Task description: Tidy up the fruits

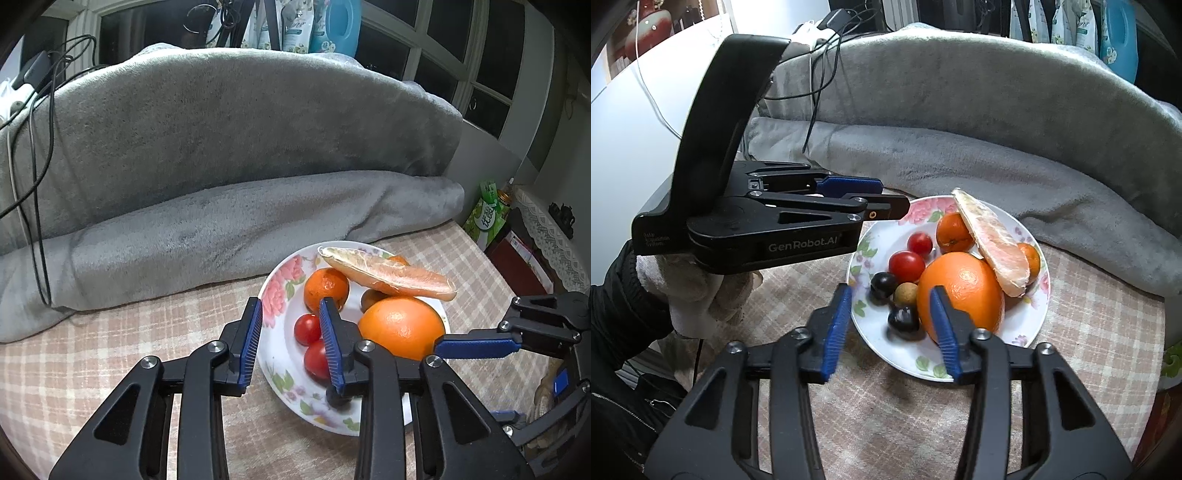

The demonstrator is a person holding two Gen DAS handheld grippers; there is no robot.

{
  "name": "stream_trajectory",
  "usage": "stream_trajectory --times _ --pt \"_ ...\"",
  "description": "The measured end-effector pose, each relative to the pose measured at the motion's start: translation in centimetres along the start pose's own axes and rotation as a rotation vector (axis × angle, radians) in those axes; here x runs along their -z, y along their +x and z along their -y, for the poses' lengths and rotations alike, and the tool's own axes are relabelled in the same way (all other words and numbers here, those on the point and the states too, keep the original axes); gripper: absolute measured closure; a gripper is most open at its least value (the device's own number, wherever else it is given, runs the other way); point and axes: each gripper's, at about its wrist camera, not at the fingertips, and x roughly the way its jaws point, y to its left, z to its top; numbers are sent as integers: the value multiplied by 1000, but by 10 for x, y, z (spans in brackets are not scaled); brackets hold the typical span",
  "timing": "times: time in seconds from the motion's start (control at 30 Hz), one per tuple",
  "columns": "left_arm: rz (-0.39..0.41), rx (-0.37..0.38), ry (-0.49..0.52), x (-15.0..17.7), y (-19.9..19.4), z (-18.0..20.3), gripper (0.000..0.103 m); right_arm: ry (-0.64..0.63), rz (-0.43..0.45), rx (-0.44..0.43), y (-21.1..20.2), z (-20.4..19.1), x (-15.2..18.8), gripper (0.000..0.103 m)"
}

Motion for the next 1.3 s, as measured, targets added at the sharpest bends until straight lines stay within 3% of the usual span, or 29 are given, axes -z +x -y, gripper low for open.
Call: stream_trajectory --times 0.07,0.17,0.23,0.27,0.4,0.57,0.67,0.9,1.03,1.3 --pt "2 -2 0 -1 -1 0 71 -3 3 -1 -2 -1 0 57" --pt "11 -5 -2 -1 -4 0 56 -9 5 1 -4 -2 0 56" --pt "14 -7 -6 -1 -5 1 56 -12 5 11 -5 -3 2 56" --pt "16 -9 -7 -2 -5 1 50 -12 6 12 -6 -3 2 56" --pt "28 -16 -10 -2 -10 2 43 -7 16 38 -10 -4 3 38" --pt "35 -28 -14 -3 -16 2 33 11 34 65 -16 2 3 34" --pt "38 -34 -17 -3 -19 3 32 14 49 98 -21 2 2 23" --pt "42 -48 -29 -1 -27 3 31 37 76 151 -30 6 3 23" --pt "52 -54 -41 0 -34 4 27 65 94 205 -36 8 4 13" --pt "71 -72 -56 4 -49 8 27 136 154 296 -54 14 5 10"
